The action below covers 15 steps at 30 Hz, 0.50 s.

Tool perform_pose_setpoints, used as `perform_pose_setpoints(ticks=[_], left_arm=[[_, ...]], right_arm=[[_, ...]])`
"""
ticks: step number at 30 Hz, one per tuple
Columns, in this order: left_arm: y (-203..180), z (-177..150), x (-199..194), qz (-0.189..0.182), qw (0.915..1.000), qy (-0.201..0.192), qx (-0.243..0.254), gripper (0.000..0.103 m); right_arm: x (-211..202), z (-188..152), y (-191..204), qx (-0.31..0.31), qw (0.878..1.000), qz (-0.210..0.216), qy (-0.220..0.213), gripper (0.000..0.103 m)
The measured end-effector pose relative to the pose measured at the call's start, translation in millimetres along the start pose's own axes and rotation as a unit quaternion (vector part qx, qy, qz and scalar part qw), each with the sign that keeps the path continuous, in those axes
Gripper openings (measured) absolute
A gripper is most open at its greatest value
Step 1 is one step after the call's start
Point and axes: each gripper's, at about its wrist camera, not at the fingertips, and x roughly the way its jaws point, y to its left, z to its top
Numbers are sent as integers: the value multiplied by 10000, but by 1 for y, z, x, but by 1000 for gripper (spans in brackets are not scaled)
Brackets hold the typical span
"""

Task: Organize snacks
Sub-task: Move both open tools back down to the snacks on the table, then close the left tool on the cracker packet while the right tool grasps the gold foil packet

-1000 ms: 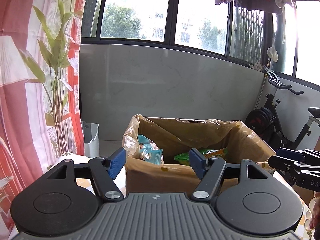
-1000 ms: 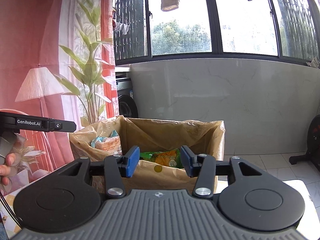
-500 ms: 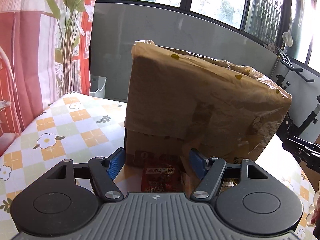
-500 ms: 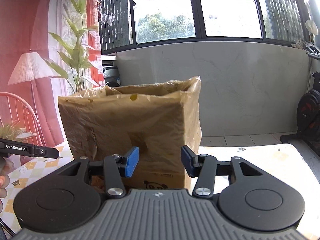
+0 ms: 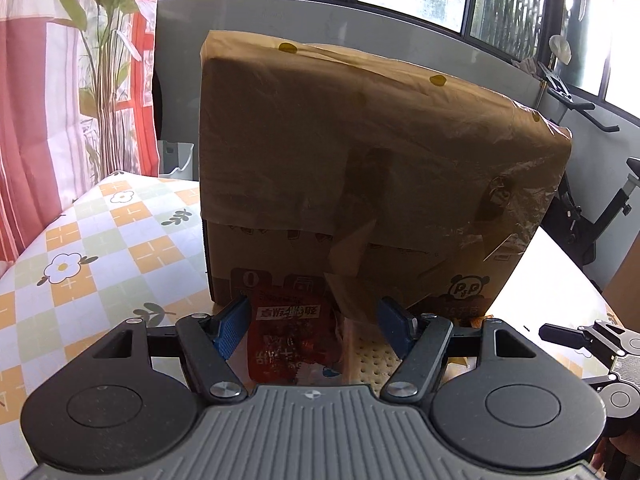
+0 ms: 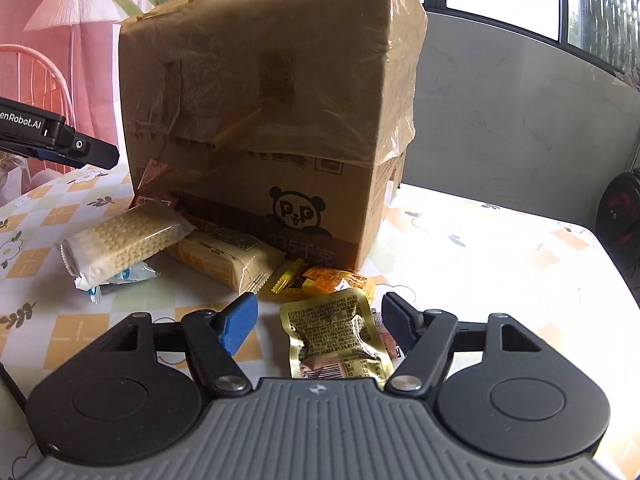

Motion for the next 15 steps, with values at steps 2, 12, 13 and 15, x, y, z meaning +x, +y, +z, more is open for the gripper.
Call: perform_pose_setpoints(ticks=[2, 12, 13, 15], left_arm=[[-1, -2, 1, -6, 10000, 36, 29, 72], [-29, -12, 25, -324, 9975, 452, 438, 72], [-32, -14, 30, -319, 9972, 495, 470, 72], [-36, -18, 36, -287, 9967, 527, 545, 72]], right_arm=[[2, -3, -4, 52, 10000, -15, 54, 75], [1, -6, -19, 535, 9985, -28, -64, 75], [1, -6, -19, 562, 9984, -53, -76, 75], [0, -7, -20, 594, 9981, -83, -103, 75]])
